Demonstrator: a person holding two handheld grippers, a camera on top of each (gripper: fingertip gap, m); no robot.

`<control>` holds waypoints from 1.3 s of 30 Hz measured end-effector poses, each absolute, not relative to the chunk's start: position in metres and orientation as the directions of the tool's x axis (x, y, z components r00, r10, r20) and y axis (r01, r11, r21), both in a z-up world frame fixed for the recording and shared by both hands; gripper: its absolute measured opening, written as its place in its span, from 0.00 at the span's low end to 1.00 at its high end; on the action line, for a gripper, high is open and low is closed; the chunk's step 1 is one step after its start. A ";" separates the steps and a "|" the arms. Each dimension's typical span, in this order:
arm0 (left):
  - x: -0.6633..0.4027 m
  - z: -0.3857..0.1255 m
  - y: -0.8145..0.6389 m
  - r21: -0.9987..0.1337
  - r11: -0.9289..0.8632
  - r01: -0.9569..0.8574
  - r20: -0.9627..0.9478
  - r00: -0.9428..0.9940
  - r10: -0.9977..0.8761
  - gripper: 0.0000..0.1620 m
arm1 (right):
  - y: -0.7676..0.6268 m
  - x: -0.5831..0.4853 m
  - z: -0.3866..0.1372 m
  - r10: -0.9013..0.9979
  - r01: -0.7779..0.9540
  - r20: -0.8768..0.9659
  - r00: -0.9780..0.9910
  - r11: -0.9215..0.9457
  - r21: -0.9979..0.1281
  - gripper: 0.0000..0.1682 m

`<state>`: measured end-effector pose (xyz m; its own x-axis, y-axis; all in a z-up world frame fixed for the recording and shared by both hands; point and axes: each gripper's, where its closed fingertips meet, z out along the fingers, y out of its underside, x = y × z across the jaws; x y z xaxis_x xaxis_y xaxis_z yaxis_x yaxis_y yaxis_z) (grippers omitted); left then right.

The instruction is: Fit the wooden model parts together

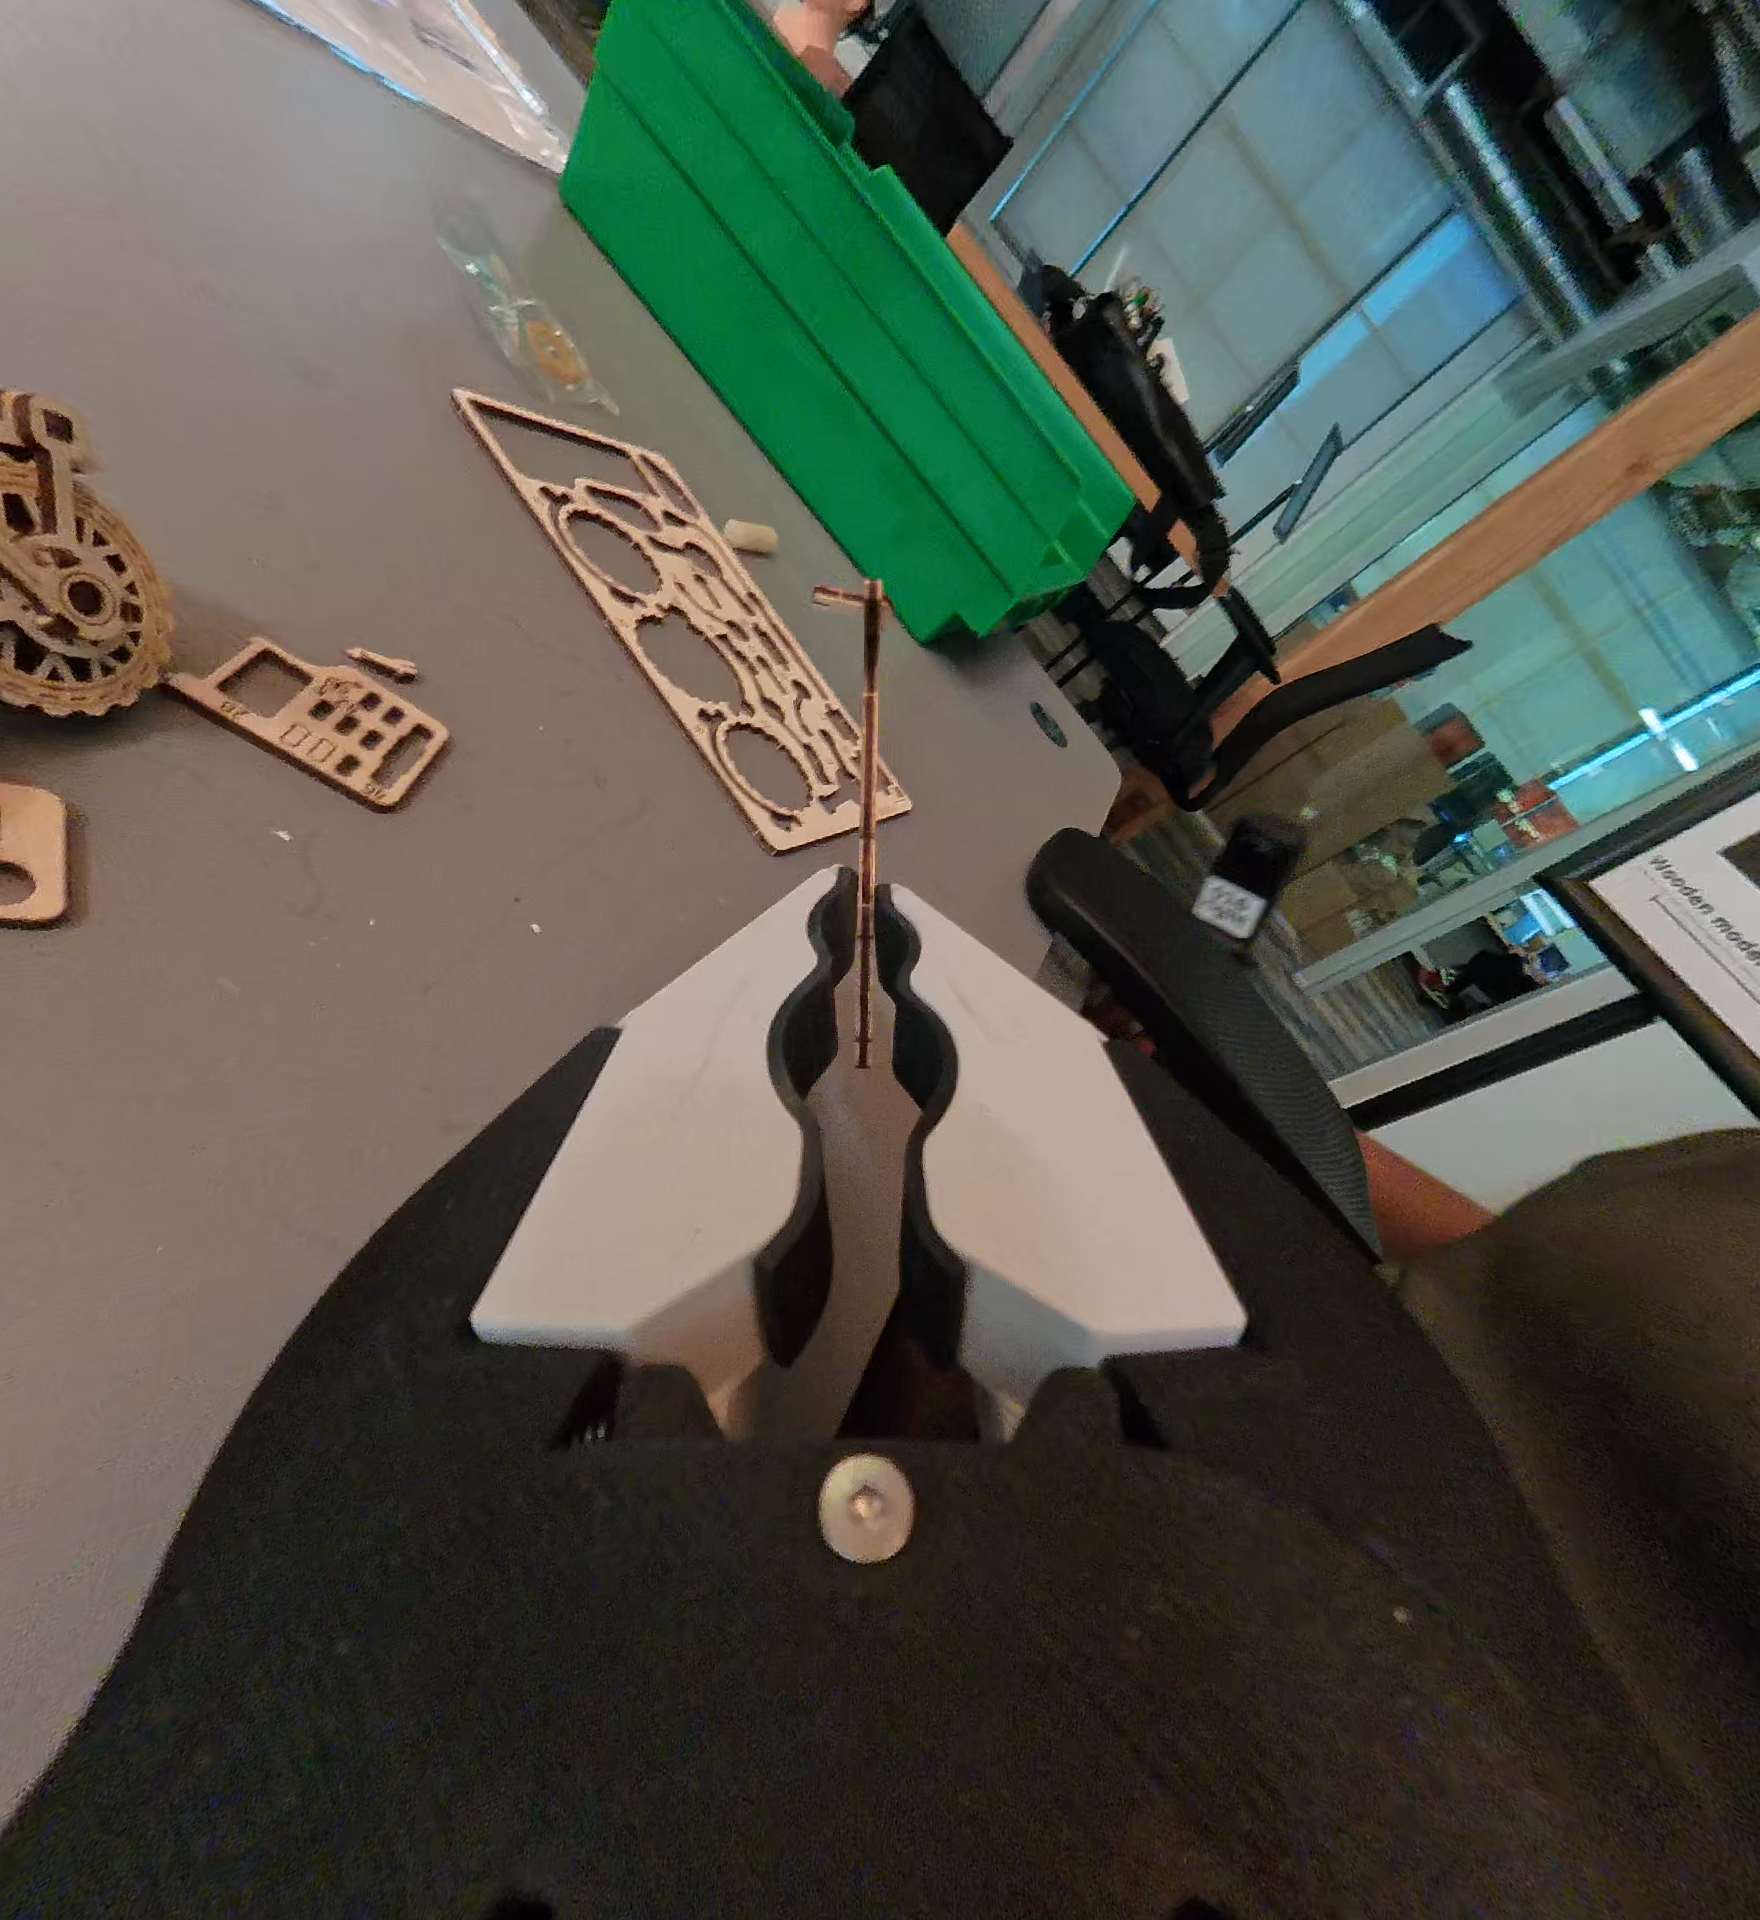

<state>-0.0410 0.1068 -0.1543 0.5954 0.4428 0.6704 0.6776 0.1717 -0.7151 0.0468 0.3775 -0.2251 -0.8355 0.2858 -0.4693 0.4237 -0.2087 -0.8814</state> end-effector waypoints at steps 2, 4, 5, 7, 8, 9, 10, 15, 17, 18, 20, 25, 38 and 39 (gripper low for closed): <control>-0.046 -0.167 0.103 -0.696 0.140 0.704 0.657 0.547 0.520 0.00 | 0.395 0.039 -0.209 0.365 0.373 -0.429 -0.827 -0.215 -0.902 0.00; -0.047 -0.182 0.103 -0.658 0.081 0.748 0.645 0.505 0.573 0.00 | 0.407 0.028 -0.191 0.425 0.312 -0.371 -0.826 -0.203 -0.928 0.01; -0.046 -0.186 0.104 -0.646 0.056 0.761 0.640 0.500 0.584 0.00 | 0.410 0.022 -0.180 0.449 0.281 -0.340 -0.826 -0.194 -0.940 0.00; -0.044 -0.186 0.107 -0.639 0.037 0.768 0.640 0.504 0.580 0.00 | 0.410 0.011 -0.151 0.479 0.209 -0.270 -0.835 -0.179 -0.962 0.00; -0.044 -0.183 0.109 -0.640 0.041 0.768 0.649 0.511 0.563 0.00 | 0.409 0.003 -0.136 0.505 0.172 -0.237 -0.830 -0.173 -0.970 0.00; -0.043 -0.178 0.112 -0.640 0.057 0.766 0.671 0.521 0.528 0.00 | 0.405 -0.006 -0.119 0.533 0.135 -0.202 -0.822 -0.162 -0.977 0.01; -0.044 -0.172 0.114 -0.632 0.080 0.771 0.698 0.521 0.492 0.00 | 0.398 -0.015 -0.101 0.555 0.099 -0.167 -0.815 -0.151 -0.984 0.01; -0.056 -0.148 0.118 -0.554 0.169 0.815 0.812 0.485 0.324 0.00 | 0.287 -0.055 -0.043 0.395 0.183 -0.219 -0.892 -0.127 -0.975 0.00; -0.065 -0.139 0.115 -0.552 0.198 0.810 0.823 0.490 0.288 0.00 | 0.220 -0.059 -0.049 0.249 0.328 -0.330 -0.910 -0.053 -0.943 0.01; -0.069 -0.134 0.112 -0.557 0.214 0.802 0.823 0.498 0.274 0.00 | 0.189 -0.060 -0.054 0.184 0.386 -0.381 -0.906 -0.011 -0.922 0.01; -0.076 -0.125 0.104 -0.564 0.263 0.783 0.824 0.511 0.246 0.00 | 0.139 -0.065 -0.066 0.112 0.479 -0.472 -0.874 0.037 -0.877 0.00; -0.084 -0.117 0.065 -0.451 0.459 0.766 0.887 0.444 0.130 0.00 | 0.078 -0.090 -0.082 0.036 0.679 -0.679 -0.733 -0.017 -0.734 0.00; -0.095 -0.137 0.046 -0.378 0.495 0.783 0.925 0.346 0.160 0.00 | 0.057 -0.075 -0.170 0.192 0.795 -0.777 -0.600 0.260 -0.549 0.00; -0.095 -0.138 0.047 -0.405 0.481 0.777 0.914 0.360 0.188 0.00 | 0.060 -0.075 -0.178 0.236 0.768 -0.737 -0.634 0.305 -0.563 0.01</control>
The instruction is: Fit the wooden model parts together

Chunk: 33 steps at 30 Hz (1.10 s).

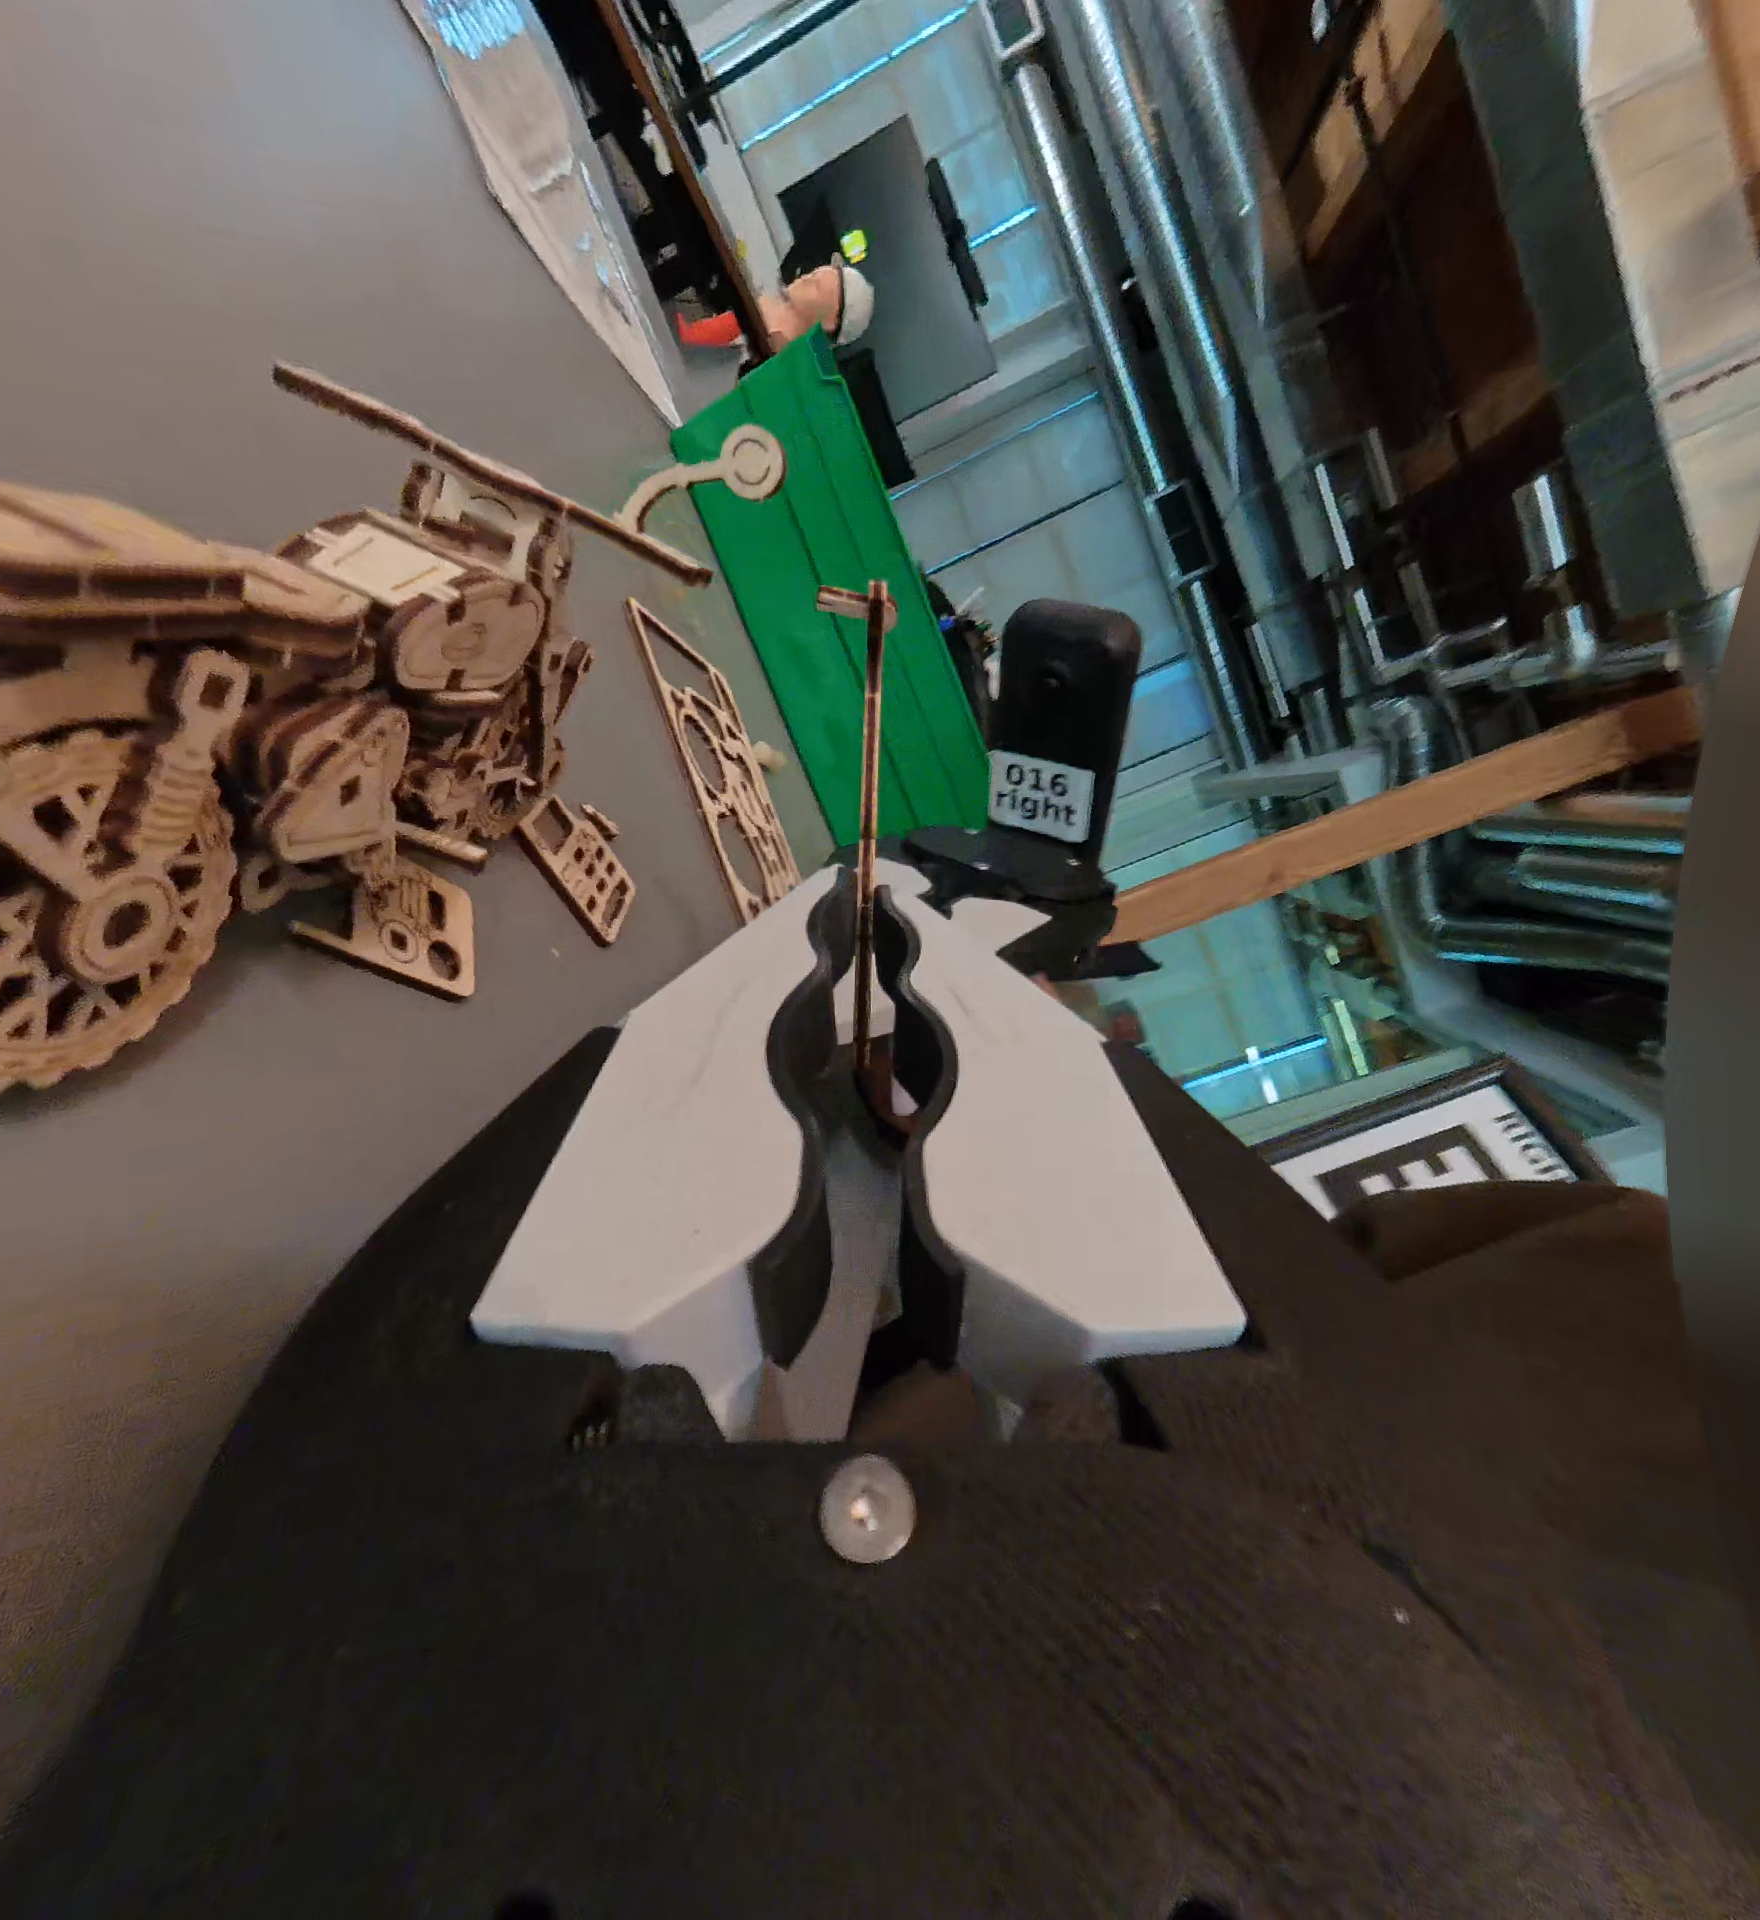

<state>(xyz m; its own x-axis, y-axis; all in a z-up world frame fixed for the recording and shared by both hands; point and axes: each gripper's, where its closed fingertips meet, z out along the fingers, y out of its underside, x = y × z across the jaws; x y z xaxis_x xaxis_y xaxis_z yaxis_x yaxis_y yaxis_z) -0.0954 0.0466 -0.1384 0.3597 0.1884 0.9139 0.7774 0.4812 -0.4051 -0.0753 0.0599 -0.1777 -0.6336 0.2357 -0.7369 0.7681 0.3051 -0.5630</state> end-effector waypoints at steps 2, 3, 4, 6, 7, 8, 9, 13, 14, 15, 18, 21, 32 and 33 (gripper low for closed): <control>-0.096 -0.138 0.048 -0.461 0.460 0.759 0.888 0.395 0.237 0.00 | 0.064 -0.083 -0.185 0.289 0.715 -0.656 -0.698 0.344 -0.609 0.01; -0.096 -0.138 0.049 -0.488 0.447 0.750 0.873 0.412 0.261 0.00 | 0.065 -0.087 -0.185 0.301 0.697 -0.629 -0.716 0.344 -0.629 0.05; -0.095 -0.138 0.051 -0.513 0.432 0.742 0.858 0.429 0.283 0.00 | 0.066 -0.091 -0.184 0.308 0.689 -0.616 -0.725 0.336 -0.643 0.10; -0.093 -0.138 0.054 -0.551 0.406 0.729 0.833 0.455 0.315 0.00 | 0.071 -0.098 -0.181 0.324 0.685 -0.605 -0.728 0.309 -0.660 0.16; -0.093 -0.138 0.055 -0.562 0.398 0.725 0.825 0.462 0.325 0.00 | 0.075 -0.102 -0.178 0.334 0.684 -0.599 -0.728 0.287 -0.671 0.17; -0.093 -0.138 0.055 -0.566 0.398 0.722 0.823 0.462 0.332 0.00 | 0.080 -0.107 -0.174 0.352 0.683 -0.592 -0.725 0.257 -0.684 0.18; -0.094 -0.139 0.053 -0.565 0.406 0.719 0.823 0.457 0.337 0.00 | 0.085 -0.112 -0.169 0.371 0.679 -0.583 -0.723 0.224 -0.699 0.18; -0.102 -0.143 0.040 -0.548 0.451 0.704 0.833 0.414 0.367 0.00 | 0.093 -0.116 -0.157 0.432 0.628 -0.516 -0.740 0.171 -0.759 0.15; -0.104 -0.143 0.038 -0.551 0.456 0.699 0.831 0.409 0.377 0.00 | 0.089 -0.111 -0.158 0.434 0.609 -0.491 -0.755 0.189 -0.770 0.14; -0.105 -0.143 0.036 -0.558 0.457 0.693 0.826 0.409 0.389 0.00 | 0.083 -0.105 -0.161 0.432 0.587 -0.461 -0.775 0.222 -0.779 0.13; -0.105 -0.143 0.034 -0.598 0.433 0.675 0.795 0.427 0.431 0.00 | 0.067 -0.092 -0.179 0.436 0.519 -0.350 -0.829 0.368 -0.771 0.12; -0.104 -0.142 0.032 -0.629 0.413 0.659 0.768 0.445 0.460 0.00 | 0.051 -0.088 -0.187 0.412 0.461 -0.280 -0.867 0.452 -0.764 0.13; -0.107 -0.143 0.023 -0.595 0.439 0.673 0.797 0.423 0.430 0.00 | 0.047 -0.081 -0.207 0.375 0.444 -0.259 -0.890 0.590 -0.674 0.07; -0.106 -0.143 0.025 -0.592 0.437 0.677 0.799 0.425 0.425 0.00 | 0.051 -0.074 -0.206 0.353 0.451 -0.288 -0.890 0.593 -0.667 0.08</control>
